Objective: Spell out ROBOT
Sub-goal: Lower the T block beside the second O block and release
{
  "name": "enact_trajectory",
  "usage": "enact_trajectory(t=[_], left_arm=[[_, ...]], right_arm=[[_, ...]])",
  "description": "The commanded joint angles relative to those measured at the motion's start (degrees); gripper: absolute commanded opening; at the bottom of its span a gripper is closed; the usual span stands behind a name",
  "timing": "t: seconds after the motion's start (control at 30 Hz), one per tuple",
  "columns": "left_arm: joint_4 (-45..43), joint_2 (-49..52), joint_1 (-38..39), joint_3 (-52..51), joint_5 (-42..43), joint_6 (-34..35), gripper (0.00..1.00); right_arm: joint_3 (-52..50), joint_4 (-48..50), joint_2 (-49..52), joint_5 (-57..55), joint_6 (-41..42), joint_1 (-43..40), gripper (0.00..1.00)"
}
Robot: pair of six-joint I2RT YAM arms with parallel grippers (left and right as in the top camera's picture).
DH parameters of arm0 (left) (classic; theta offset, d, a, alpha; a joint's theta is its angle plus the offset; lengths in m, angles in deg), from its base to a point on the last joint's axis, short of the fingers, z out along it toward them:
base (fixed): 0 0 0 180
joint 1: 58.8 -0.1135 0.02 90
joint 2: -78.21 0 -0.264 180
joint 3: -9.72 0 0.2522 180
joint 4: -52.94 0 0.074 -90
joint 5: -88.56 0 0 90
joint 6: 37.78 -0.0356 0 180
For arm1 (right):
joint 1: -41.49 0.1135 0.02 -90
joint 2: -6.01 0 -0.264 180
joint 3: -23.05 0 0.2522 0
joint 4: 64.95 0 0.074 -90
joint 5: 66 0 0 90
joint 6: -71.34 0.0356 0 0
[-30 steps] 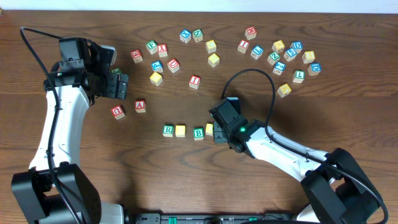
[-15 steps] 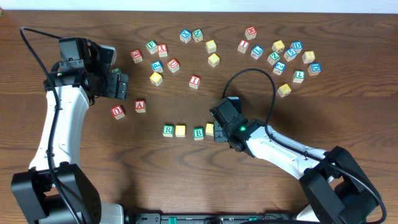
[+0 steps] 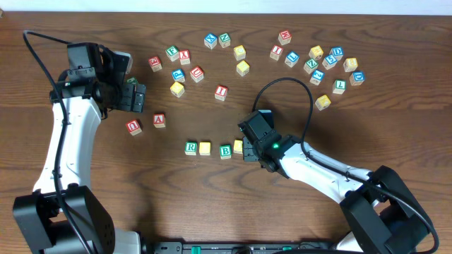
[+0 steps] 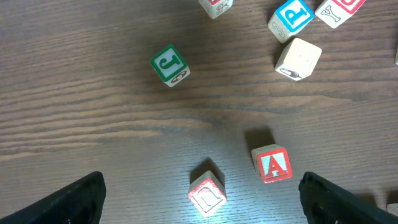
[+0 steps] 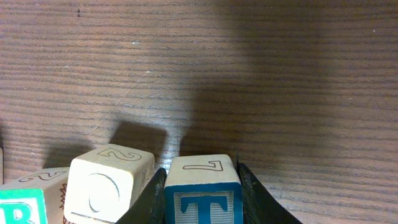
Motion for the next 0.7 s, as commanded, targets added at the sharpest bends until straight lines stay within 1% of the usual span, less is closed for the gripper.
enact_trajectory(t=[0.0, 0.17, 0.57, 0.67], left_arm=[[0.2, 0.7, 0.1, 1.2, 0.7, -0.3, 0.98], [0.2, 0.7, 0.1, 1.2, 0.7, -0.3, 0.97], [0.2, 0.7, 0.1, 1.2, 0.7, -0.3, 0.98], [0.2, 0.7, 0.1, 1.2, 0.7, -0.3, 0.98]], right_arm=[[-0.3, 0.1, 0.4, -0.8, 0.0, -0.2, 0.16], [-0.3, 0.1, 0.4, -0.6, 0.0, -0.1, 0.17], [-0.3, 0.1, 0.4, -0.6, 0.0, -0.1, 0.27], [-0.3, 0.1, 0.4, -0.6, 0.0, -0.1, 0.28]])
